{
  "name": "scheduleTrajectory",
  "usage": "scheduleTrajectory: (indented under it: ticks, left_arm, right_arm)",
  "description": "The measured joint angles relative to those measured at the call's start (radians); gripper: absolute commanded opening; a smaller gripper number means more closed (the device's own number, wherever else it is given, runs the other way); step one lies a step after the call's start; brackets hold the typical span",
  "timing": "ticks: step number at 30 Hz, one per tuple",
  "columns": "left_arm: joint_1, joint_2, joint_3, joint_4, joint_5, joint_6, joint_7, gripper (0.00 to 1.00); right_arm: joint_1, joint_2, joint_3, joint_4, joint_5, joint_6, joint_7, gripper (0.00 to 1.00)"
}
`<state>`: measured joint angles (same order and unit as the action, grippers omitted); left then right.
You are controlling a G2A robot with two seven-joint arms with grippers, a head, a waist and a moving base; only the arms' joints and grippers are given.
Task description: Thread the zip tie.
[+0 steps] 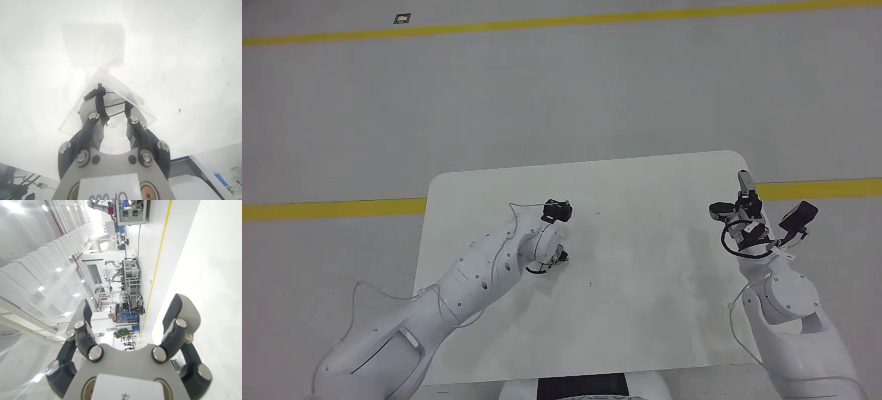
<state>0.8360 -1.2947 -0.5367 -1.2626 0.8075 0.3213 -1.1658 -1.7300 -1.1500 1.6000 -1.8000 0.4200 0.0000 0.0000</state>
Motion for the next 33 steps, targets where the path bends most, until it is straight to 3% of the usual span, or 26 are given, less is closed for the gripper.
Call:
scheduleTrajectory:
  ticks: [6,12,13,17,24,33]
  left_arm:
    - [-0.003,-0.003,-0.001,0.001,0.003,-0.001,-0.004,0.00]
    - [-0.003,0.000,-0.009,-0.014,0.013,0.001,-0.012,0.00]
    - [-0.003,0.001,-0.010,-0.016,0.015,0.001,-0.013,0.01]
    - [0.000,0.003,-0.015,-0.022,0.026,0.001,-0.018,0.20]
    - [0.007,0.006,-0.019,-0.020,0.039,-0.002,-0.024,0.24]
    - [0.013,0.002,-0.016,-0.005,0.044,-0.009,-0.017,0.22]
  right_arm:
    - [0.000,0.000,0.000,0.000,0.000,0.000,0.000,1.00]
    - [0.000,0.000,0.000,0.000,0.000,0.000,0.000,1.00]
    - [0.000,0.000,0.000,0.000,0.000,0.000,0.000,1.00]
    - [0.000,0.000,0.000,0.000,0.000,0.000,0.000,1.00]
    - [0.000,0.000,0.000,0.000,0.000,0.000,0.000,1.00]
    - [0.000,0.000,0.000,0.000,0.000,0.000,0.000,1.00]
